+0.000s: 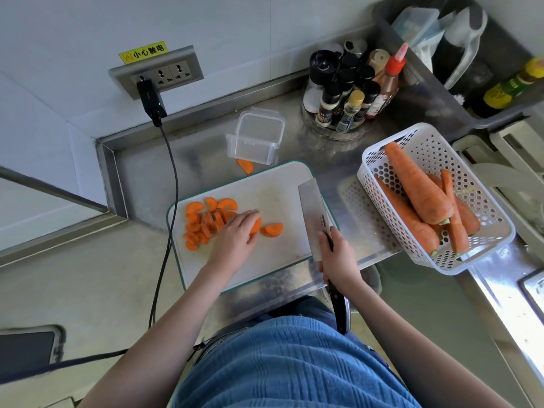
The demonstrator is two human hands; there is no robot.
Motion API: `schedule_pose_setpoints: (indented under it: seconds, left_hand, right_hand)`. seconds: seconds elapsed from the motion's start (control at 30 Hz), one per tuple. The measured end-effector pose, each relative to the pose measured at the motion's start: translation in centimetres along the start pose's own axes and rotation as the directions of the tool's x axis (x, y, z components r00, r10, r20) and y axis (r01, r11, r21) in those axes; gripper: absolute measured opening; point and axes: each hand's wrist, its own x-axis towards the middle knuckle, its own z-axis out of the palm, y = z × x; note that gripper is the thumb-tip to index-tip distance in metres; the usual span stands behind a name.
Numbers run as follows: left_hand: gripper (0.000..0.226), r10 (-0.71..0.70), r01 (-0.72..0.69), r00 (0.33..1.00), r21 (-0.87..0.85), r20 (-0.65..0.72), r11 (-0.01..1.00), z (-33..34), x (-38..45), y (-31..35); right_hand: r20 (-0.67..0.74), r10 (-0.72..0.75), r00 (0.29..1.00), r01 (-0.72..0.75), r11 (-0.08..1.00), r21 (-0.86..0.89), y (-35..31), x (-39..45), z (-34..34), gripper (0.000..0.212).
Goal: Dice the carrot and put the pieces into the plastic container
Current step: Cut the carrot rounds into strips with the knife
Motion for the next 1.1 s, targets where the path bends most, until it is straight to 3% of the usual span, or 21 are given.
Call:
schedule_pose_setpoints:
  seconds: [0.17, 0.27, 0.43, 0.73, 0.93, 1.1]
  left_hand:
    - [0.053, -0.029, 0.064, 0.973, -0.147, 0.230, 0.987, 1.1, 2.7, 1.9]
    - [0.047, -0.060, 0.114, 0.958, -0.179, 0.280, 0.977, 1.4, 3.4, 2.0]
    - [0.051, -0.129, 0.180, 0.971, -0.262, 0.199, 0.948, 1.3, 3.4, 2.2]
    - [0.045, -0.236, 0.295, 0.945, -0.275, 0.227, 0.915, 1.5, 2.0, 1.9]
    - [0.043, -0.238, 0.272, 0.955, -0.192, 0.179, 0.943, 1.9, 1.9, 2.3]
    - [0.021, -0.189, 0.211, 0.969, -0.138, 0.158, 0.968, 2.4, 2.3, 1.9]
  right_hand:
    - [-0.004, 0.022, 1.000, -0.022, 0.999, 0.027, 0.3, 0.1, -0.1, 0.025]
    - [-0.016, 0.034, 0.999, -0.034, 0.999, 0.041, 0.5, -0.1, -0.4, 0.024]
    - [-0.008, 0.040, 0.999, -0.040, 0.998, 0.038, 0.3, -0.1, -0.3, 0.027]
    - [0.059, -0.032, 0.998, 0.037, 0.995, -0.089, -0.8, 0.3, 0.8, 0.023]
    - [0.097, -0.029, 0.995, 0.043, 0.989, -0.145, -1.1, 0.4, 1.6, 0.024]
    - [0.102, -0.018, 0.995, 0.033, 0.989, -0.141, -1.0, 0.2, 1.8, 0.025]
